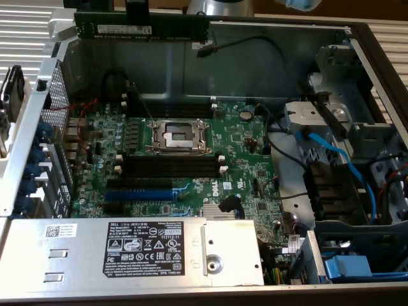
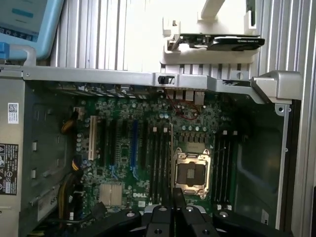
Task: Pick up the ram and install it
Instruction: 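Pick up the ram and move it above insertion slot, then insert the ram into the slot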
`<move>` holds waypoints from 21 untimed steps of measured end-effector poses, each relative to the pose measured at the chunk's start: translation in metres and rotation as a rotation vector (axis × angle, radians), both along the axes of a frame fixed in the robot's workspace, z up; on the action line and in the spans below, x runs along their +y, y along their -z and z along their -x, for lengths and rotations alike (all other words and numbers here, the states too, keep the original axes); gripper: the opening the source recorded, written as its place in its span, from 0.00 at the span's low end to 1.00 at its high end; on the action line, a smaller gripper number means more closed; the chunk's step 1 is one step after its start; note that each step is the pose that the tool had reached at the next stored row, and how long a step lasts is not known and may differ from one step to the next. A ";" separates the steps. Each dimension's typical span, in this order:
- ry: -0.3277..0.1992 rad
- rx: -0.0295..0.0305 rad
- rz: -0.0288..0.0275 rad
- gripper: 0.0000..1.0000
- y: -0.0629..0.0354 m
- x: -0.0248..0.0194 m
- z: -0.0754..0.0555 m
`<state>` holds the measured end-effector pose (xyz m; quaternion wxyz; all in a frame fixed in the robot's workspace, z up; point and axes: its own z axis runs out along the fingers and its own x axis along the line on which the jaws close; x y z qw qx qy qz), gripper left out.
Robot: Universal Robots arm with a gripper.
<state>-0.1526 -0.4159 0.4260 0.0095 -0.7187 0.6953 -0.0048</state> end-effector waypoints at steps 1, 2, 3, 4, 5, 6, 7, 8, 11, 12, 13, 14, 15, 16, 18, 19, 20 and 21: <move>0.003 -0.0001 0.0041 0.12 0.0000 0.0003 -0.001; 0.006 -0.0006 0.0076 0.12 0.0000 0.0021 -0.003; 0.007 -0.0005 0.0082 0.12 -0.0001 0.0034 -0.004; 0.007 -0.0006 0.0087 0.12 0.0000 0.0034 -0.004; 0.007 -0.0006 0.0088 0.12 0.0000 0.0034 -0.004; 0.007 -0.0006 0.0088 0.12 0.0000 0.0034 -0.005; 0.007 -0.0005 0.0088 0.12 0.0000 0.0034 -0.005; 0.007 -0.0006 0.0088 0.12 0.0000 0.0034 -0.005; 0.007 -0.0007 0.0086 0.12 0.0000 0.0034 -0.005; 0.007 -0.0006 0.0080 0.12 0.0000 0.0030 -0.005; 0.007 -0.0004 0.0076 0.12 0.0000 0.0030 -0.005; 0.007 -0.0004 0.0067 0.12 -0.0001 0.0030 -0.005; 0.007 -0.0003 0.0050 0.12 0.0000 0.0029 -0.005; 0.007 -0.0003 0.0048 0.12 0.0000 0.0029 -0.005; 0.007 -0.0003 0.0025 0.12 0.0000 0.0027 -0.005; 0.007 -0.0002 -0.0043 0.12 0.0000 0.0025 -0.006; 0.007 0.0000 -0.0136 0.12 0.0000 0.0020 -0.006; 0.007 0.0000 -0.0225 0.12 0.0001 0.0017 -0.007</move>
